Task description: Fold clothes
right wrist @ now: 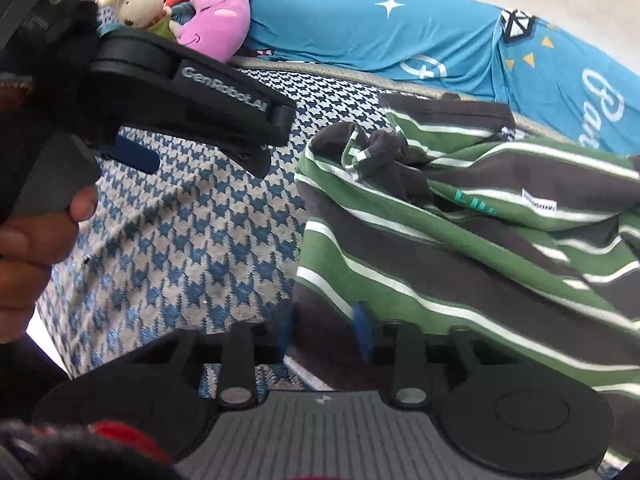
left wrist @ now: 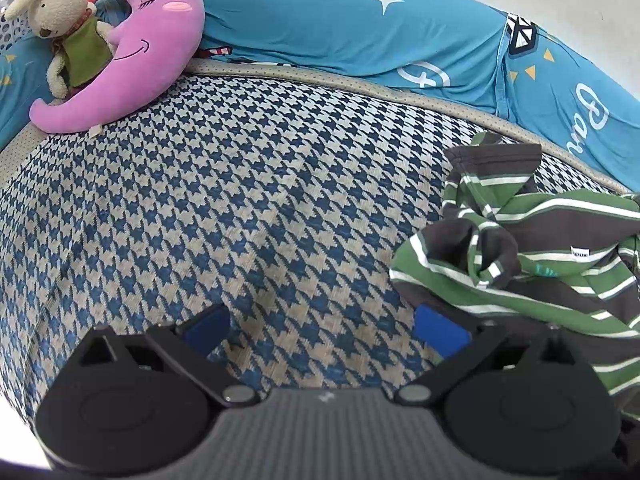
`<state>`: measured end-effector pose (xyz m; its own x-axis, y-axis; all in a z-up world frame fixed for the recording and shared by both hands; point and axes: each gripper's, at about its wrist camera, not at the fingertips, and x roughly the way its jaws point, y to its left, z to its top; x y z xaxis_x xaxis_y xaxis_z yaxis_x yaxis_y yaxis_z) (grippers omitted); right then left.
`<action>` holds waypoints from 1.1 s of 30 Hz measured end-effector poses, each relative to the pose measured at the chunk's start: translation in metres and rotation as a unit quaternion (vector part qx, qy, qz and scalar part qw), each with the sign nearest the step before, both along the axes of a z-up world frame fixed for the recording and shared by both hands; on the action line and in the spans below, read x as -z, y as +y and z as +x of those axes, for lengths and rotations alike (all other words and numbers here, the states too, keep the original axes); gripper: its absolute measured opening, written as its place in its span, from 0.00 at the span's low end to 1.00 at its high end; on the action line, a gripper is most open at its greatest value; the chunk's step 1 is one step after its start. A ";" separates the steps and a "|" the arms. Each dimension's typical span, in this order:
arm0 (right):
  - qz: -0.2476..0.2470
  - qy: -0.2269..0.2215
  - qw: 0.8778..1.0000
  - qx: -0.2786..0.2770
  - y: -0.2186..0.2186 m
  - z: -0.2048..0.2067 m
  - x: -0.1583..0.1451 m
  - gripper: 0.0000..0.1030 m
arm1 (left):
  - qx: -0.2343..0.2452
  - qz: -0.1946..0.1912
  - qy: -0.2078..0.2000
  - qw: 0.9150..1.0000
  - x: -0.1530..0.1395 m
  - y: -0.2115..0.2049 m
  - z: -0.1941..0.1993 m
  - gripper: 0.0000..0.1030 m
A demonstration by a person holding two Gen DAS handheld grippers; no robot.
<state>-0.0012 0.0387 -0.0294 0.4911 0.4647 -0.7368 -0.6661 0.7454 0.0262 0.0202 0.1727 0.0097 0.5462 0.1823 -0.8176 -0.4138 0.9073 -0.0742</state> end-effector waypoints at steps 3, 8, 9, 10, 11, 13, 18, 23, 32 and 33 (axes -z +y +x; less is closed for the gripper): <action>0.021 0.003 1.000 -0.008 -0.007 0.001 -0.008 0.08 | -0.006 -0.004 -0.002 1.000 -0.001 0.003 0.000 1.00; 0.129 0.042 0.991 0.003 -0.045 0.011 -0.035 0.07 | -0.013 -0.010 -0.011 1.000 -0.003 0.007 0.000 1.00; 0.157 0.053 0.986 0.010 -0.055 0.015 -0.041 0.07 | -0.014 -0.011 -0.014 1.000 -0.004 0.008 -0.001 1.00; 0.184 0.063 0.981 0.021 -0.067 0.019 -0.045 0.07 | -0.015 -0.013 -0.016 1.000 -0.004 0.008 -0.001 1.00; 0.209 0.073 0.974 0.036 -0.078 0.024 -0.049 0.07 | -0.017 -0.014 -0.019 1.000 -0.005 0.009 -0.002 1.00; 0.242 0.080 0.964 0.078 -0.100 0.033 -0.054 0.06 | -0.017 -0.020 -0.026 0.999 -0.007 0.009 -0.003 1.00; 0.163 0.000 0.970 0.181 -0.118 0.036 -0.059 0.08 | 0.006 -0.035 -0.028 0.999 -0.006 -0.003 0.000 1.00; 0.179 0.007 0.973 0.142 -0.123 0.030 -0.065 0.08 | 0.033 -0.039 -0.014 0.999 0.002 -0.019 0.007 1.00; 0.185 0.015 0.981 -0.055 -0.089 -0.016 -0.065 0.08 | 0.014 -0.037 -0.011 0.999 0.006 -0.015 0.010 1.00; 0.181 0.017 0.981 -0.071 -0.084 -0.021 -0.064 0.08 | 0.013 -0.036 -0.011 0.999 0.006 -0.014 0.010 1.00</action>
<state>-0.0224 -0.0452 0.0347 0.3803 0.7606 -0.5261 -0.7565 0.5831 0.2962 0.0300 0.1584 0.0036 0.5673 0.1088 -0.8163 -0.3872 0.9101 -0.1478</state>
